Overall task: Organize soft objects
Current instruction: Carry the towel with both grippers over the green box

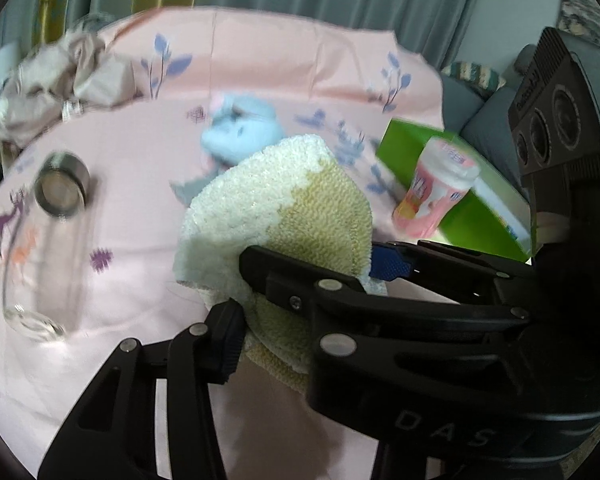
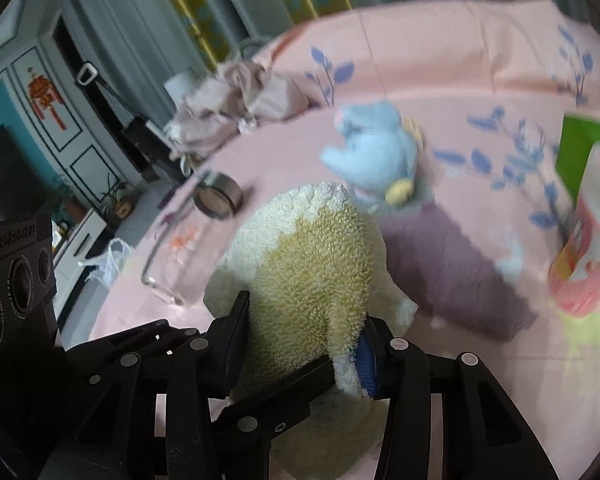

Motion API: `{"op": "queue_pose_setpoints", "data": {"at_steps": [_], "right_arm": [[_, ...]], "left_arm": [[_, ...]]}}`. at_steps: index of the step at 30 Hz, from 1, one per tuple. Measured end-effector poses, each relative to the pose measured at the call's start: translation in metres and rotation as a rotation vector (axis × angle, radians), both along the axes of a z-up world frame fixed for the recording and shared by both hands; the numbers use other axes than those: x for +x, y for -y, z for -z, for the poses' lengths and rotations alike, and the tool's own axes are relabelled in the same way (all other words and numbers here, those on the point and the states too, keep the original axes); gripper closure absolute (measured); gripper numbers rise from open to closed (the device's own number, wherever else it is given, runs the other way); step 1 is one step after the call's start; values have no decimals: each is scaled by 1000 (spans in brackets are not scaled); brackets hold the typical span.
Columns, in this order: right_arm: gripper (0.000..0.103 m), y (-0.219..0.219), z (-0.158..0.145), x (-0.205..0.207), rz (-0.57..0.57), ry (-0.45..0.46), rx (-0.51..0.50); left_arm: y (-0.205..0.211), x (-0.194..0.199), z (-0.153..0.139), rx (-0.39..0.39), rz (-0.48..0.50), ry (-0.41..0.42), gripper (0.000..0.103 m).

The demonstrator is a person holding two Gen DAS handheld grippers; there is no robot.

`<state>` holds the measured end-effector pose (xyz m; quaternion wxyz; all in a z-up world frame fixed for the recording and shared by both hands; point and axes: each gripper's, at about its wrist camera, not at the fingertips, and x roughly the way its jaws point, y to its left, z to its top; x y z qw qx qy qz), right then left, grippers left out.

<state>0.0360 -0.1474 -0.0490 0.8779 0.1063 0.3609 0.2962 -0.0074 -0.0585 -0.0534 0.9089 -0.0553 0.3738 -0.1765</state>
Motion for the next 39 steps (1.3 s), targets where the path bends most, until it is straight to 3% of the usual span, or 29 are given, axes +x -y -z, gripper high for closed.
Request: {"op": "queue_pose_setpoints", "data": {"at_steps": [5,11,16,28,39], "right_arm": [[54,4,-23,-17,24,135,6],[54,8,-42,-29,51,226,-20],[54,30,-67,-41,116,317,-36],[55,131,-102,-56,397,359,24],[58,213,-94,-66,631,348,118]], "left_arm": [[0,-14,-18,-11,5,140,61],[2,-17,-33,-52,20,236,61],[27,-18,-59,-55,83,329,61],[114,-2,-100,-98,292,418,62],[196,8,-111,-95,471,442,63]]}}
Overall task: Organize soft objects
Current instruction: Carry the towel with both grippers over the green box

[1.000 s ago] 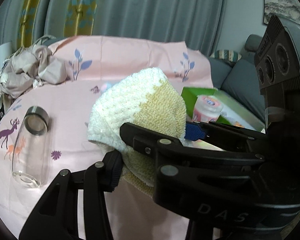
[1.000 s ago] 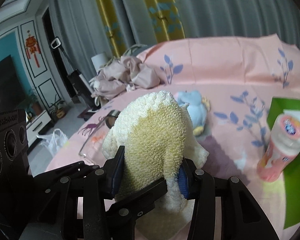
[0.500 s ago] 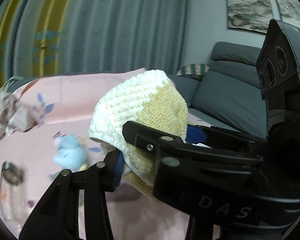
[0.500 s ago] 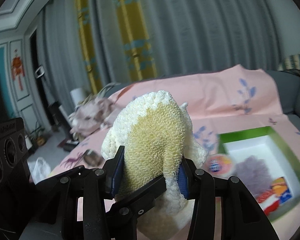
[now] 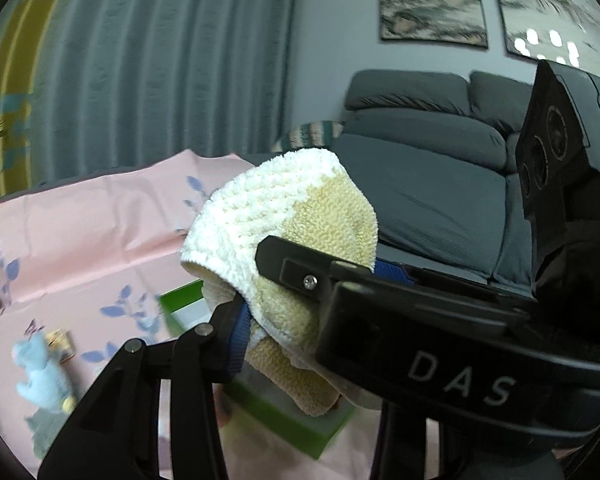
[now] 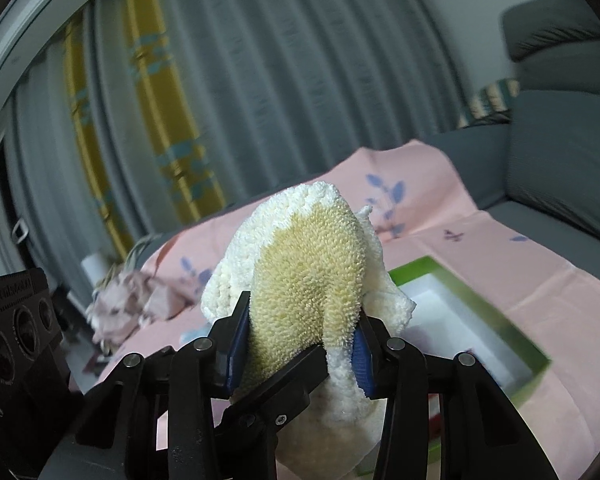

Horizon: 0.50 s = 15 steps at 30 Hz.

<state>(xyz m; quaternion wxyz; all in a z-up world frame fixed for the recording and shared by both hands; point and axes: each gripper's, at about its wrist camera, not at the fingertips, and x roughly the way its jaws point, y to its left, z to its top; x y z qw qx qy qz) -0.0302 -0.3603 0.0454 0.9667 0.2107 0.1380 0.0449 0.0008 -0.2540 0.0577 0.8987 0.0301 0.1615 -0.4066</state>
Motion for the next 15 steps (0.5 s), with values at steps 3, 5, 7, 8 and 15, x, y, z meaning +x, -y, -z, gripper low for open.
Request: {"op": "queue_pose_setpoints", "data": {"at_steps": [3,5,7,8,15], "right_arm": [[59,20,8,4,38,-18,50],[61,31,15,8,60,-44,81],[62,41,23,12,81,-71,110],[63,46,27,15,96,-89,133],[65,67,45,24,137,-157,193]], "left_arm": [[21,7,4,22,23,-24,64],[31,13,9,30,38,-57,65],[38,18,14,37,49,-88,66],[42,20,17,41,55,-103,67],[62,31,29,67,78,-174,68]]}}
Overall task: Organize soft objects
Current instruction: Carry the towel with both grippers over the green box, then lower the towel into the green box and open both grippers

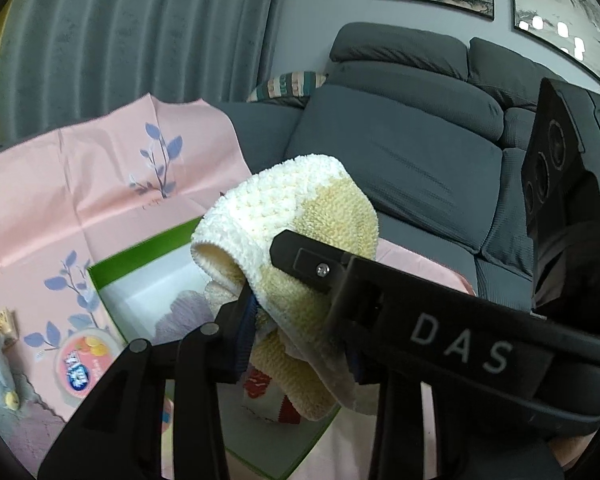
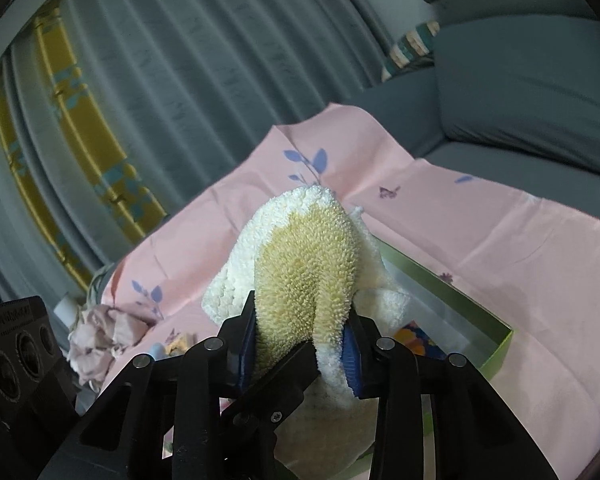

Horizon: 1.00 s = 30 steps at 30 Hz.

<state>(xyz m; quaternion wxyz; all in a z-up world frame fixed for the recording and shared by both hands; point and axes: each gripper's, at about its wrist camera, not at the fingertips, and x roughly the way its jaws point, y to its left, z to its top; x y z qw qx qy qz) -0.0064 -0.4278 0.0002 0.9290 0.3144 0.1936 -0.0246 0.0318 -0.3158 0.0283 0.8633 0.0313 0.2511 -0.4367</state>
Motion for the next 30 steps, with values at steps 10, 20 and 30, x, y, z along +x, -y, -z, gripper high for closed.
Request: {"op": "queue_pose_setpoints", "data": {"at_steps": [10,20,30], "right_arm": [[65,15,20,6,32,-75,80],[65,16,33,15,24,-139,134],[65,17,40,26,4,-214,164]], "left_arm": [[12,9,14,37,8,-95,68],[14,20,27,67,-18,-174,68],[14,25,37,92,-35,-258,67]]}}
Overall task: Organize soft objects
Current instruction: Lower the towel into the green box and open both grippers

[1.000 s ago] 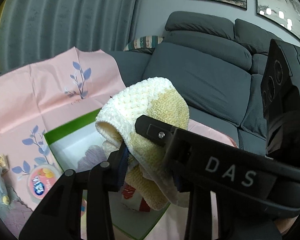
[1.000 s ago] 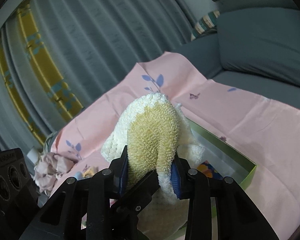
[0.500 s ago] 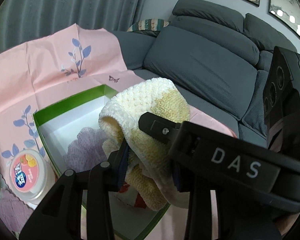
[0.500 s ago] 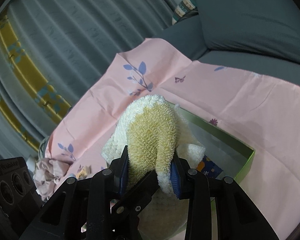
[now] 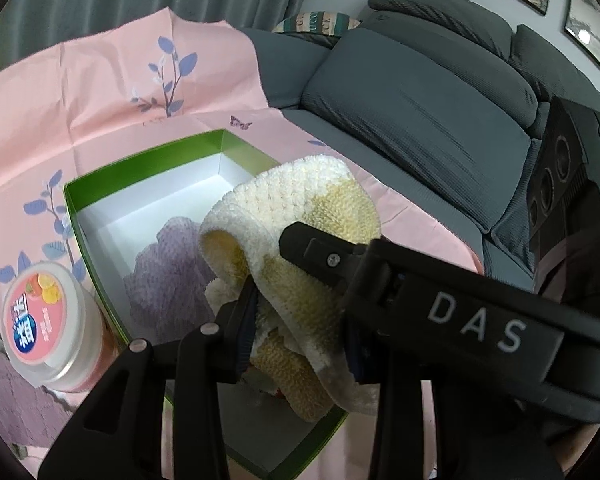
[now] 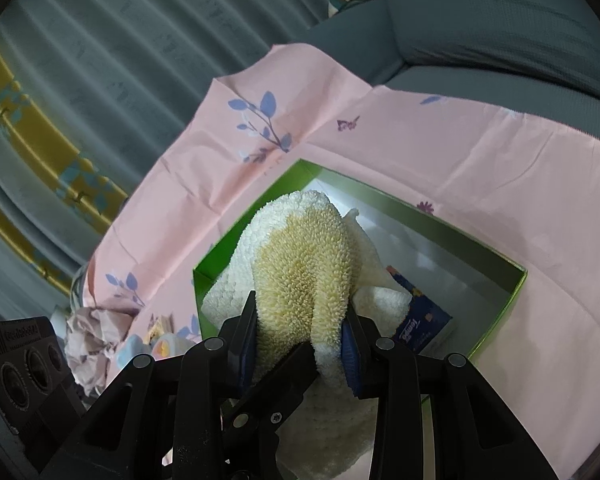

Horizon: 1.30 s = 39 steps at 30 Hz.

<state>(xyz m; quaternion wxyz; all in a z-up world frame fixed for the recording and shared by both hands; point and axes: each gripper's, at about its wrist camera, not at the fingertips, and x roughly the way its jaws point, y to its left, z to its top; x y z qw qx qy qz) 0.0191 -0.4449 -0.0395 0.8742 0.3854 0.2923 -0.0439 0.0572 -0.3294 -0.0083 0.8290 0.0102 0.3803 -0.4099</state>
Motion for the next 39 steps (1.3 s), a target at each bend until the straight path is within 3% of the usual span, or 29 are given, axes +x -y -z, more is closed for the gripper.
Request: {"op": "queue_pose_setpoints", "data": {"at_steps": [6,13,21,30,39], "right_arm": [[65,5,5,1,-2,-21,28],[65,13,9,-1,-11,-13,60],[65,15,4,-2,-63,53,87],[65,13,-4,1,-82,137,82],[65,15,4,9,-42,59,54]], "left_arm": [[3,1,6,11,-34,-59,67],[8,-2,6,23,-74,-67,67],[6,-10,-7,65,-133,-5,67],[-1,4,-10,36,-136,22,64],[6,19,6,13,-104,-41,64]]}}
